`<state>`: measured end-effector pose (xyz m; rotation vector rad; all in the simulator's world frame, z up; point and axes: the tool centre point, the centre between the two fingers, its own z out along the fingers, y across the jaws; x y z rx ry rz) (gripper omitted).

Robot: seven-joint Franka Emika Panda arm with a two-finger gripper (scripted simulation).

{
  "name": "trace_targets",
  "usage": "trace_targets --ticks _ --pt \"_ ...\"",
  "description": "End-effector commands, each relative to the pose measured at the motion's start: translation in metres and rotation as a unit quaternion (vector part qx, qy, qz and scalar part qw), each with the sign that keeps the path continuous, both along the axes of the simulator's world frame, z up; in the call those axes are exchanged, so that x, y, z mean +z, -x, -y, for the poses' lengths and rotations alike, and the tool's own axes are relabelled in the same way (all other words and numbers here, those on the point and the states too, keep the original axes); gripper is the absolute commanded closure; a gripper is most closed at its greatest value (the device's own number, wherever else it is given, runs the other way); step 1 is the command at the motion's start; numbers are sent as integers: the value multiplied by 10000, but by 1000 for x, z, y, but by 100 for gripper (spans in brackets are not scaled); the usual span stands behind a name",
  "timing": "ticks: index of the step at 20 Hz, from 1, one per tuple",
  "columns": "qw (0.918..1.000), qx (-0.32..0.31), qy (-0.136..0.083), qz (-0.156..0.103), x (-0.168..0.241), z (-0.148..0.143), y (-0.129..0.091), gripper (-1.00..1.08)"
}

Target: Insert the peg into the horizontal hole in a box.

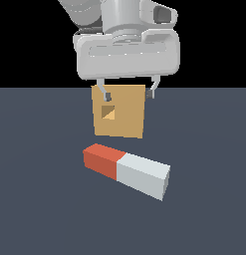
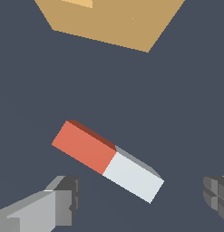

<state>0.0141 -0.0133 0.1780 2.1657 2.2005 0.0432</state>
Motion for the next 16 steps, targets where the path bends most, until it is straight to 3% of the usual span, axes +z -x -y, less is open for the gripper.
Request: trace_targets --ticks 1,9,16 --pt "9999 117 1 -8 -3 2 0 -92" --pt "9970 768 7 -46 -16 11 0 -92" --pt "9875 1572 13 -94 -33 23 -1 -92"
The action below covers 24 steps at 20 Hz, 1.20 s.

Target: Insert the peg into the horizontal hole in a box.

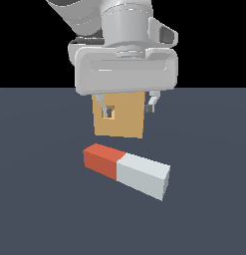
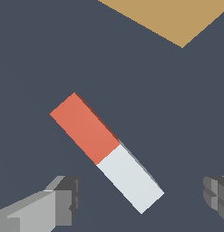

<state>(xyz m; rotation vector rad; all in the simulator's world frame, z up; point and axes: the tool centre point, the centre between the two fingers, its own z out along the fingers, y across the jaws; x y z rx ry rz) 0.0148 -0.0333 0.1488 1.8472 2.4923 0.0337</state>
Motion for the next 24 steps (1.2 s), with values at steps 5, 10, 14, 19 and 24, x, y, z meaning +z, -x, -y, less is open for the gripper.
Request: trace_targets --ticks 5,10,14,19,24 --pt "9969 782 6 -46 -16 11 -3 -92" --pt "9902 1395 12 -82 -29 19 -6 -92" --pt "9818 1895 18 -112 -40 25 -9 -92" --pt "9677 2515 27 -150 -53 33 -15 -92" --pt "9535 3007 36 -182 -64 38 -20 -92"
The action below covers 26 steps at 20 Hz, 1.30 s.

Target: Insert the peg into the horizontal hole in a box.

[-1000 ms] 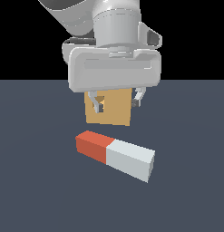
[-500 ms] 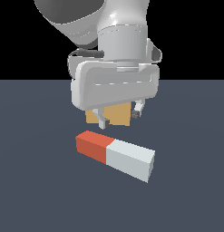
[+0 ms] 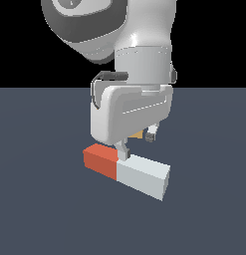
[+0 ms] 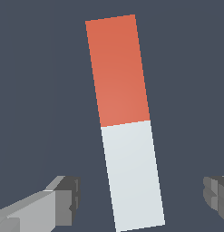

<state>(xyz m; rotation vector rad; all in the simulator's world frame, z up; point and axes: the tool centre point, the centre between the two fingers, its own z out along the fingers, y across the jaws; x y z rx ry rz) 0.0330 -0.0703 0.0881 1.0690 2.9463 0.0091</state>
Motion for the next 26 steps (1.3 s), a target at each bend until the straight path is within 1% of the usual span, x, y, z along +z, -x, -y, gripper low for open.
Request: trace_targets --ticks 1,9,17,26 --pt "9997 241 4 -12 -5 2 -3 -92" --pt "9977 673 15 -39 -14 6 -8 -92" --pt "9975 703 16 -43 -18 7 -8 -92" --pt "9974 725 18 -44 -59 6 -7 -92"
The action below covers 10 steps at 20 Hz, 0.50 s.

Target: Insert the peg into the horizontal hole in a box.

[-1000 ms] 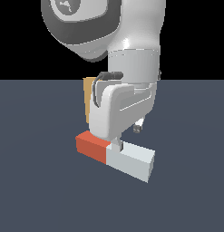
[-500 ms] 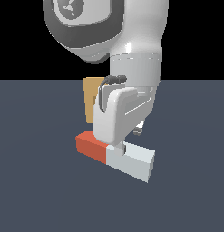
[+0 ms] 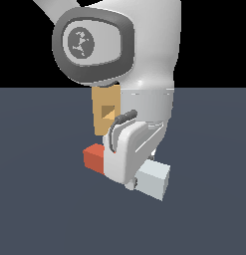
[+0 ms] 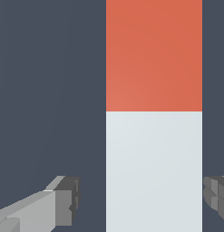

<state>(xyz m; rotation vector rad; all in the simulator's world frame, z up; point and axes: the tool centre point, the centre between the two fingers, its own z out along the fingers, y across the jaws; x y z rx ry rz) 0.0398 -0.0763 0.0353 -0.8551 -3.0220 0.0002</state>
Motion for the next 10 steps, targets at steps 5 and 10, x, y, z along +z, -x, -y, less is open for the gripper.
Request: trace_targets --ticks 5,10 --pt "10000 6 1 4 -12 0 -1 -92" --pt "10000 6 1 4 -12 0 -1 108"
